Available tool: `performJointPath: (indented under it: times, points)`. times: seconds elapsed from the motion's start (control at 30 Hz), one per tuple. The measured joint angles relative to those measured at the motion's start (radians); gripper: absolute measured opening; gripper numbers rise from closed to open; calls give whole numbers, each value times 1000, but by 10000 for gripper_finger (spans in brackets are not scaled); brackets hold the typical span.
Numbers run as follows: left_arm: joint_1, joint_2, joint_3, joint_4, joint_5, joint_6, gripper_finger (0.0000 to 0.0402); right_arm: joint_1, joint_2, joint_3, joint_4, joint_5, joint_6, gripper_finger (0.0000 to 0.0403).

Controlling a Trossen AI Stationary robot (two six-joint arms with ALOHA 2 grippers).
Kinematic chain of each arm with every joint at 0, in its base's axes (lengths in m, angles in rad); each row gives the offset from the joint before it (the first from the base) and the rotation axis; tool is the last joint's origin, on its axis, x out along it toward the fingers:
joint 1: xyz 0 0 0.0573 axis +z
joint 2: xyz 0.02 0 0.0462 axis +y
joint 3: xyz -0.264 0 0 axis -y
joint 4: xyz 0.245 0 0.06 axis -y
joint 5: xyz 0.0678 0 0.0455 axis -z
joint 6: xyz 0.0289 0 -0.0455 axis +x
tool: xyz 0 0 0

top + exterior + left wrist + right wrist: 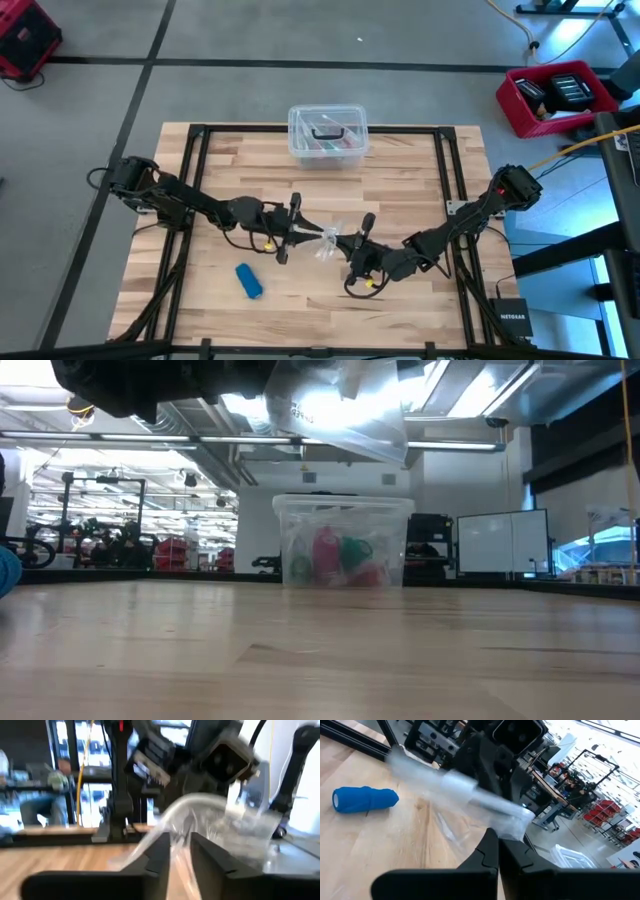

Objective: Roll bandage
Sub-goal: Open the transparent zip bag

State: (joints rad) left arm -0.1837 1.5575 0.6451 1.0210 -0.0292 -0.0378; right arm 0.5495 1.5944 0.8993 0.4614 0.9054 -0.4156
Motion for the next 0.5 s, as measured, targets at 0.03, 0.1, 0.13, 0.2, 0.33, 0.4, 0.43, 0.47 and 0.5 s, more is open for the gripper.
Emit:
performJointPath:
  times: [0.03,0.1,0.13,0.2,0.33,0.4,0.43,0.47,0.5]
  points:
    - [0,0,11,-34,0,-7,79,0,0,0,0,0,0,2]
    - [-8,0,43,-116,0,-12,105,0,0,0,0,0,5,2]
    - [-15,0,68,-170,-1,-5,116,0,0,0,0,0,9,2]
    - [-30,0,125,-292,-5,34,134,0,0,0,-1,-8,15,2]
    - [-50,0,217,-466,-38,71,152,2,0,-1,-2,-13,17,2]
    - [-53,0,237,-500,-52,71,154,2,0,-1,-2,-17,18,2]
    - [-54,0,244,-508,-53,71,154,2,0,-1,-2,-19,18,2]
    - [-54,0,248,-515,-53,68,155,2,0,-1,-1,-20,18,2]
    - [-54,0,250,-516,-53,65,155,2,0,-1,1,-20,18,2]
